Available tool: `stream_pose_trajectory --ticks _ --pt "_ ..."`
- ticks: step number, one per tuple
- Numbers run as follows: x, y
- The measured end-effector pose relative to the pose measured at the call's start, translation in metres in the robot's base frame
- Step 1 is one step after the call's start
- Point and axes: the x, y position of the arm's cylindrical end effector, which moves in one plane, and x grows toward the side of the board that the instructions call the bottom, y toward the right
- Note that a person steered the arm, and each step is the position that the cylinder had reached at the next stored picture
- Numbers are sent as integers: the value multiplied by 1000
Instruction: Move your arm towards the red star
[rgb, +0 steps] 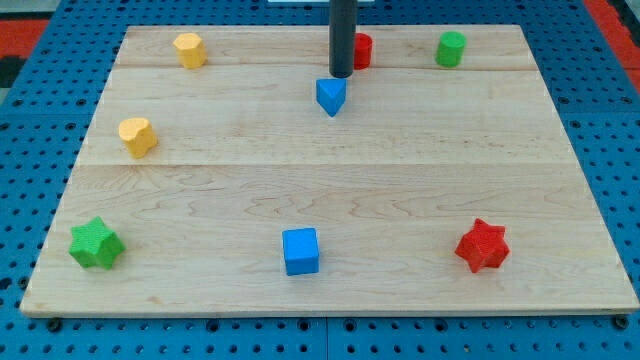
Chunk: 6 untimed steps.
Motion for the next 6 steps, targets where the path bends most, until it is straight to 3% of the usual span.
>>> stream_pose_trajectory --ticks 3,4,6 --pt "-16 17" --pt "7 43" --pt "114 145"
